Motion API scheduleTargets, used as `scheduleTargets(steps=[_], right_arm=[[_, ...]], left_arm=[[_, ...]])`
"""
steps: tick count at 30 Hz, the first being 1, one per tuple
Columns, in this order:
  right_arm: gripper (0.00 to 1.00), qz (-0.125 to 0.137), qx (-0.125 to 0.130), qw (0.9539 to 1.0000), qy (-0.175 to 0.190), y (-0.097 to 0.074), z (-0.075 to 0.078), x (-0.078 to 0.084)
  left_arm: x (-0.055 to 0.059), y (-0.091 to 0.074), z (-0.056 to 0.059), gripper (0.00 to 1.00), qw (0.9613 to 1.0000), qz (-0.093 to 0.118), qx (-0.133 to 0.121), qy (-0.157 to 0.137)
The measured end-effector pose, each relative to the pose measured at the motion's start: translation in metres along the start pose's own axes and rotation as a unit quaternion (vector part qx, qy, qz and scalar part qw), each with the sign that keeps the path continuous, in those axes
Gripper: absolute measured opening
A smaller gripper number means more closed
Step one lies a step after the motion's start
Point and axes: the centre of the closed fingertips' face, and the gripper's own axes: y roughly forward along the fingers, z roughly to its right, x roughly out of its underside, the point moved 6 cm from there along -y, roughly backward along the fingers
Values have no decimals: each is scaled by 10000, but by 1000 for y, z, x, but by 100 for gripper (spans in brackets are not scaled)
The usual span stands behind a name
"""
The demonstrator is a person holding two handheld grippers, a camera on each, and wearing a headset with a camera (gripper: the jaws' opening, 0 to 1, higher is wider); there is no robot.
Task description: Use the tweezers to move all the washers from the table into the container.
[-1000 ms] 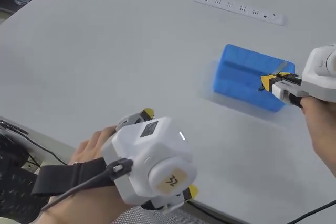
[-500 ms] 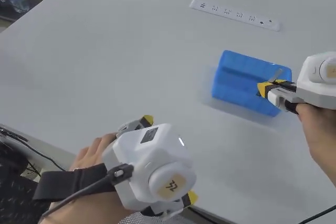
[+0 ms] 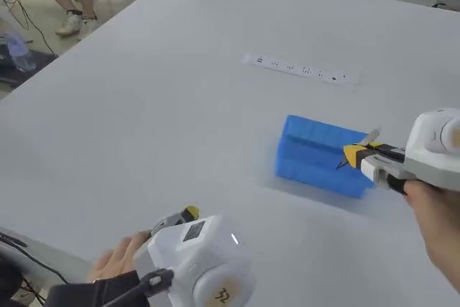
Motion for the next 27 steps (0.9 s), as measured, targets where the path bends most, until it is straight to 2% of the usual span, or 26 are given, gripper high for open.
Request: scheduleTargets(steps=[6,14,17,22,27], right_arm=[[3,74,-74,9999,99,-25,-21,7],[3,-92,-267,9995,135,-43,-44,29],[3,-188,-439,9988,82,-48,-51,36],[3,-404,-686,9967,-135,-54,-68,46],[3,-514,-909,9945,-65,-58,-86,58]], left_arm=[[0,-1,1,99,10000,14,36,2],[0,-1,3,99,9999,-5,120,-11],[-3,-3,1,99,9999,94,112,-73],[-8,-8,-1,99,9985,313,265,-355],[-13,-12,-2,99,9975,466,294,-446]])
